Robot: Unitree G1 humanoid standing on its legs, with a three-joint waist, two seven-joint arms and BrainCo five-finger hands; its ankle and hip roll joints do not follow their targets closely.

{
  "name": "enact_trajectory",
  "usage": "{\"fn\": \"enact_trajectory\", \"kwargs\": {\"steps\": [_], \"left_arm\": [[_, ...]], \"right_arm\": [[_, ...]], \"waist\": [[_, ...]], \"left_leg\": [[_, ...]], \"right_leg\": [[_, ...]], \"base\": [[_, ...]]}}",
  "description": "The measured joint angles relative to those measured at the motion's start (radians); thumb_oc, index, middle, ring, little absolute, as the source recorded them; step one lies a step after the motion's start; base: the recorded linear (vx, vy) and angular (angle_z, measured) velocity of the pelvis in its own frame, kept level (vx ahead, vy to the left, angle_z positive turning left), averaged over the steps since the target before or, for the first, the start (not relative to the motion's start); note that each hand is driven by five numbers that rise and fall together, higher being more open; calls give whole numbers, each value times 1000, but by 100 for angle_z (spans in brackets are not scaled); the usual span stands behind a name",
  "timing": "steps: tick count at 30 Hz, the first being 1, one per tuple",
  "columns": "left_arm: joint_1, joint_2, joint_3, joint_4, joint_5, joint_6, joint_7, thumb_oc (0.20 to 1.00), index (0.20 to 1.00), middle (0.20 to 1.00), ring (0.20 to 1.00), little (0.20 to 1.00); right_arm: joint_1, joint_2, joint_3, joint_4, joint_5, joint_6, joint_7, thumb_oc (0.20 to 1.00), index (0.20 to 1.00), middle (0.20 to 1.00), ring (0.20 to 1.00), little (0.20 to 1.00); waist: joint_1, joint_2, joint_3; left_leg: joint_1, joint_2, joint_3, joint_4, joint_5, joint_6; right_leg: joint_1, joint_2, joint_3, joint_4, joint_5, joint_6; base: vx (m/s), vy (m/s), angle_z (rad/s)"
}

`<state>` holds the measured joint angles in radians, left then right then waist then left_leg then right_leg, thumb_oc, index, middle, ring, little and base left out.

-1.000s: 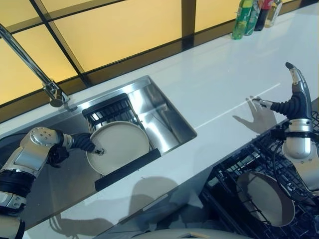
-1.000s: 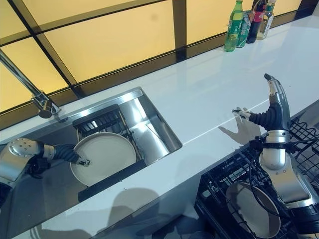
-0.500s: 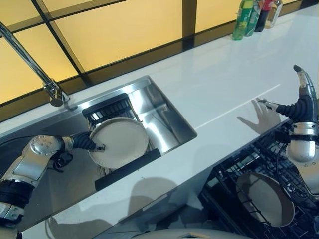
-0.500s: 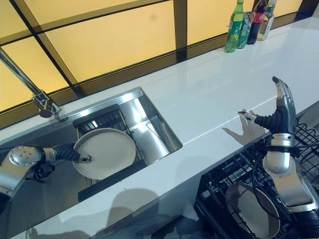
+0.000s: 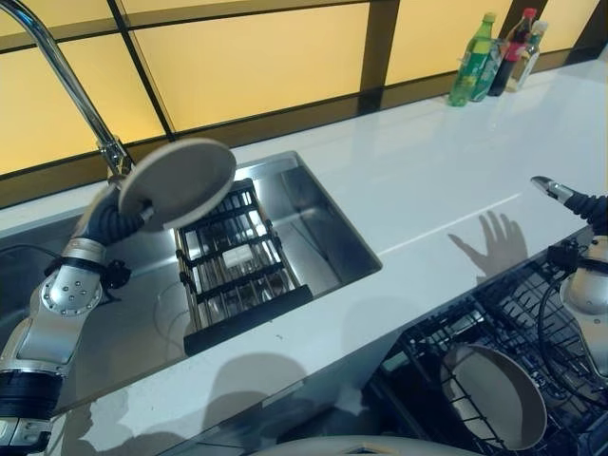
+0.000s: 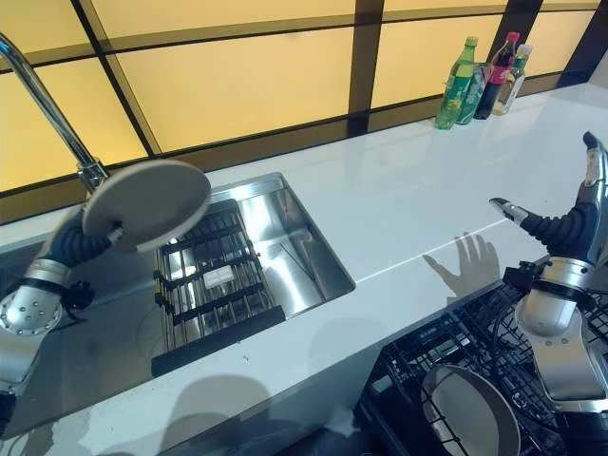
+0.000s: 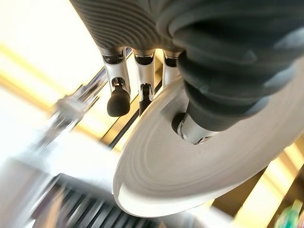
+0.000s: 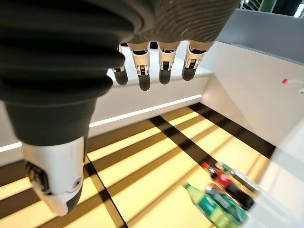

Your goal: Pick up plates and place into dishwasher.

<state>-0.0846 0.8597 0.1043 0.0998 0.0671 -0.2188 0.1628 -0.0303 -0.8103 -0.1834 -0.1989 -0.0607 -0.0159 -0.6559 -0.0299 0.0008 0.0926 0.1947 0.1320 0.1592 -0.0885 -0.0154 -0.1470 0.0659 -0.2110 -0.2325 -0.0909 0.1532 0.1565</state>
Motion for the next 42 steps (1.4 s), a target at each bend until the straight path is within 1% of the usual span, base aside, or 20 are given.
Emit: {"fn": "enact_trajectory", "kwargs": {"steps": [3,6,9,11,12,14,16,18,22,25,29,31,34,39,42], "left_arm": [[-3,-35,-4,-48,33,-55,67,200,200,200,200,200],[-29,-74,-14,-69,37,-117,112,200,200,200,200,200],[-75,-94,-63,-94,39,-168,147,200,200,200,200,200],[-121,-116,-119,-96,42,-195,175,200,200,200,200,200],[-141,-128,-142,-107,61,-206,182,200,200,200,200,200],[-166,-144,-195,-135,87,-230,183,200,200,200,200,200],[-171,-144,-225,-160,118,-259,180,200,200,200,200,200],[-190,-146,-268,-161,118,-267,180,200,200,200,200,200],[-235,-164,-325,-161,120,-279,170,200,200,200,200,200],[-259,-174,-343,-181,156,-280,155,200,200,200,200,200],[-271,-170,-376,-207,160,-299,72,200,200,200,200,200],[-272,-135,-402,-214,160,-304,17,200,200,200,200,200],[-281,-73,-401,-216,154,-322,-12,200,200,200,200,200],[-302,-69,-400,-216,155,-332,-42,200,200,200,200,200],[-305,-51,-395,-217,155,-338,-83,200,200,200,200,200]], "right_arm": [[-59,1,2,-42,-5,-24,8,1000,1000,1000,1000,1000],[-150,10,69,-86,10,-77,59,1000,1000,1000,1000,1000],[-228,28,162,-104,37,-112,123,1000,1000,1000,1000,1000],[-270,67,220,-104,60,-130,176,1000,1000,1000,1000,1000],[-284,83,246,-106,77,-135,208,1000,1000,1000,1000,1000],[-309,113,304,-107,107,-137,272,1000,1000,1000,1000,1000],[-319,132,324,-108,131,-137,324,1000,1000,1000,1000,1000],[-322,139,347,-108,152,-137,361,1000,1000,1000,1000,1000],[-322,155,399,-108,172,-135,432,1000,1000,1000,1000,1000],[-322,166,421,-108,173,-128,470,1000,1000,1000,1000,1000],[-322,167,428,-108,174,-121,490,1000,1000,1000,1000,1000],[-322,165,428,-108,193,-113,498,1000,1000,1000,1000,1000],[-321,160,429,-107,212,-104,520,1000,1000,1000,1000,1000],[-320,156,430,-107,212,-99,548,1000,1000,1000,1000,1000],[-318,124,430,-107,212,-88,574,1000,1000,1000,1000,1000]], "waist": [[7,0,-1],[21,-2,-5],[27,-11,-12],[34,-19,-23],[43,-23,-27],[47,-30,-34],[45,-33,-37],[44,-30,-41],[42,-22,-45],[40,-21,-46],[38,-18,-49],[32,-15,-51],[18,-12,-53],[16,-6,-55],[18,-6,-56]], "left_leg": [[0,1,-1,0,1,-2],[1,3,-3,0,2,-4],[2,3,-12,1,4,-4],[2,4,-23,1,5,-5],[3,4,-23,0,5,-5],[2,4,-24,1,6,-5],[2,4,-24,1,6,-5],[2,4,-24,1,6,-5],[3,4,-24,1,6,-5],[4,4,-23,1,6,-5],[4,4,-23,1,6,-5],[4,4,-22,1,6,-5],[5,4,-22,0,6,-5],[5,4,-22,0,6,-5],[5,4,-22,0,6,-5]], "right_leg": [[1,1,-1,0,0,0],[3,3,-3,0,0,-1],[10,2,-13,0,-1,-1],[18,2,-24,0,-4,-2],[18,2,-25,0,-4,-2],[19,2,-25,0,-4,-2],[19,2,-25,0,-4,-2],[19,2,-25,0,-4,-2],[19,2,-25,0,-4,-2],[20,2,-25,0,-4,-2],[20,2,-24,0,-4,-2],[20,2,-24,0,-4,-2],[21,2,-24,0,-4,-2],[21,2,-23,0,-4,-2],[21,2,-23,0,-4,-2]], "base": [[0,0,0],[-8,-3,1],[-19,-6,9],[-13,-4,14],[-10,-8,6],[0,0,0],[0,0,0],[0,0,0],[0,0,0],[0,0,0],[0,0,0],[0,0,0],[0,0,0],[0,0,0],[0,0,0]]}}
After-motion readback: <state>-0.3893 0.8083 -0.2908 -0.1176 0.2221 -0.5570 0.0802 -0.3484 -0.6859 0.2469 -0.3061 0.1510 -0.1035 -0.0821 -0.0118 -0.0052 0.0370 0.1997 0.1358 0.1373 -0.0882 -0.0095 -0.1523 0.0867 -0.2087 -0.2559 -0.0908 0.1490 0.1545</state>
